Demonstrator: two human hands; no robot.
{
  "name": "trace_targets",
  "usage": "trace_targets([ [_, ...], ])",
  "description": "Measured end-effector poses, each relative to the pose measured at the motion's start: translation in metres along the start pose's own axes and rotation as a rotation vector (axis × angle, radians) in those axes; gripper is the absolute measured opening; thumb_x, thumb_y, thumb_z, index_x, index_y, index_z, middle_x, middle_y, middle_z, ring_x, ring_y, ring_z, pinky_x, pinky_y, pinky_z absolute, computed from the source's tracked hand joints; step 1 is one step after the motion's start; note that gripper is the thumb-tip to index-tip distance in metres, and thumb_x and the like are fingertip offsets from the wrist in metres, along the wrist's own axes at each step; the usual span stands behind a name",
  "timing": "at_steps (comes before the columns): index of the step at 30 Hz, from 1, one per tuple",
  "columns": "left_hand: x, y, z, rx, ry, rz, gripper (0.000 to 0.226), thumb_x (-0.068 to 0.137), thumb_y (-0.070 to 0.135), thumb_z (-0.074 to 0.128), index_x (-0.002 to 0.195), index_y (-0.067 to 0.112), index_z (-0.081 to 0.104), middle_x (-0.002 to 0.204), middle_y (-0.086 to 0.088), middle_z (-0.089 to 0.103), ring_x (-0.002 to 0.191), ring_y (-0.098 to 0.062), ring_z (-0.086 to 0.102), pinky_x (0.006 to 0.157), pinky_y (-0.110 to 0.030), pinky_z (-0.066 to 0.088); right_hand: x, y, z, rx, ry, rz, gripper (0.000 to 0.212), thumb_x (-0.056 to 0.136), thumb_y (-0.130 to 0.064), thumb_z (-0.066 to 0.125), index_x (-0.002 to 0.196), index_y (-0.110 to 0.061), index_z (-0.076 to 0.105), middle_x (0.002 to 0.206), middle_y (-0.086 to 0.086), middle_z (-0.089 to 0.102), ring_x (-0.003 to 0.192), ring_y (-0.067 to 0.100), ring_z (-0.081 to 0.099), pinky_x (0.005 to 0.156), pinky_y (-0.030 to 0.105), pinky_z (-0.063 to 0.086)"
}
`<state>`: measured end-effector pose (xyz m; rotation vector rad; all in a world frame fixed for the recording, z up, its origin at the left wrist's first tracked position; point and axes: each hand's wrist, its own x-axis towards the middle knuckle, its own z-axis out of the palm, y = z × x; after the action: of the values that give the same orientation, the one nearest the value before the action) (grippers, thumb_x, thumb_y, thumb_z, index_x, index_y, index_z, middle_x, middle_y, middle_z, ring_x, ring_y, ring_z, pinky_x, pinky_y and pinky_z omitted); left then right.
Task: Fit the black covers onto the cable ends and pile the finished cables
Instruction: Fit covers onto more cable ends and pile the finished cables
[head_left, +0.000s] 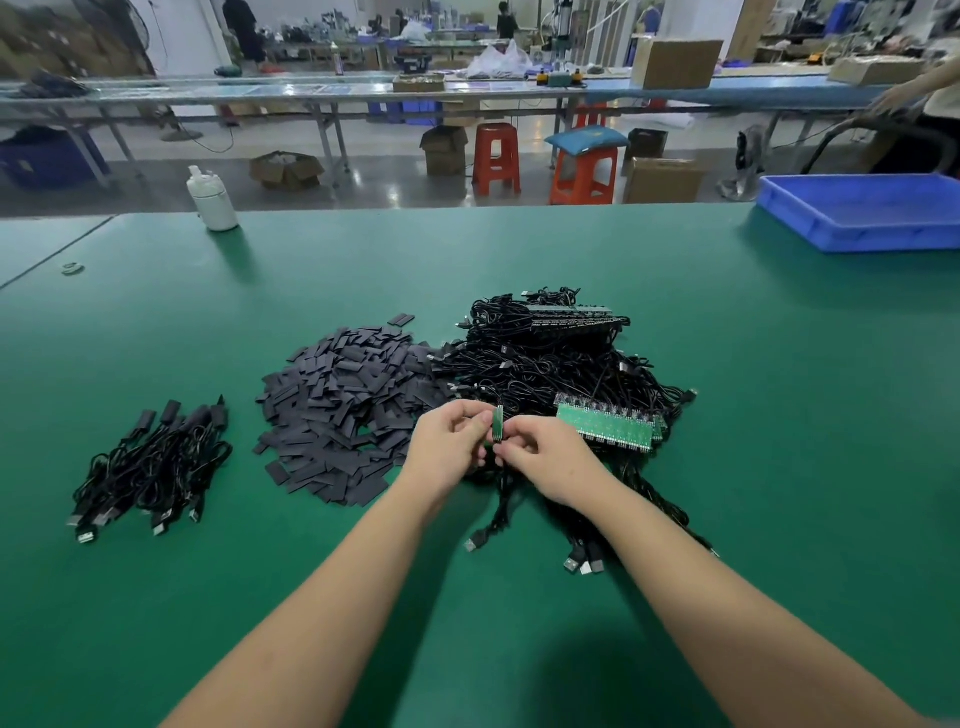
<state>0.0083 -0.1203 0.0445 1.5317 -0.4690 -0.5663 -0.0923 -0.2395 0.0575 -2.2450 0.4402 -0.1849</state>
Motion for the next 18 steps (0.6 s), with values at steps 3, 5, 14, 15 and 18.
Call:
trace_targets([
  [3,-0.003,0.001,-0.005,0.238,0.107,0.095,0.014,0.094,0.011,0.060,0.100,0.022,0.067,0.067,0.003,0.066,0.056,-0.009,0.053,0.058,-0.024,0.045,-0.002,-0.001,0.008,-0.006,0.046,0.004,0.019,0.098,-0.022,0.059,0.083,-0.029,0.068,0.071,-0.004,0.070,0.061,0.005,0.059,0.063,0.024,0.043],
  [5,-0.009,0.000,-0.010,0.530,0.170,0.314,0.028,0.092,0.011,0.060,0.115,0.027,0.063,0.084,0.006,0.065,0.066,-0.004,0.054,0.066,-0.018,0.045,-0.002,0.000,0.010,0.019,0.068,0.038,0.016,0.101,-0.025,0.056,0.095,-0.026,0.071,0.068,-0.008,0.066,0.061,-0.001,0.065,0.062,0.020,0.042],
  [14,-0.019,-0.008,-0.022,0.600,-0.008,0.355,0.025,0.092,0.032,0.066,0.116,0.026,0.070,0.099,0.016,0.069,0.088,0.003,0.062,0.075,-0.015,0.048,-0.004,-0.003,0.021,-0.039,0.113,-0.022,0.023,0.102,-0.024,0.053,0.113,-0.022,0.073,0.098,-0.007,0.071,0.079,0.009,0.064,0.076,0.027,0.048],
  [15,-0.017,-0.009,-0.025,0.572,0.041,0.329,0.014,0.092,0.032,0.066,0.103,0.029,0.073,0.086,0.020,0.069,0.076,0.006,0.061,0.067,-0.012,0.044,-0.003,-0.002,0.023,-0.074,0.115,-0.038,0.021,0.101,-0.026,0.055,0.108,-0.022,0.074,0.096,-0.006,0.072,0.081,0.010,0.062,0.077,0.030,0.047],
  [18,-0.010,-0.013,-0.034,0.463,0.091,0.189,0.025,0.092,0.032,0.066,0.074,0.017,0.070,0.057,0.015,0.056,0.049,0.000,0.042,0.053,-0.017,0.033,-0.001,0.001,0.029,-0.085,0.135,0.003,0.017,0.098,-0.036,0.060,0.092,-0.023,0.071,0.071,-0.010,0.063,0.066,0.005,0.055,0.064,0.025,0.043],
])
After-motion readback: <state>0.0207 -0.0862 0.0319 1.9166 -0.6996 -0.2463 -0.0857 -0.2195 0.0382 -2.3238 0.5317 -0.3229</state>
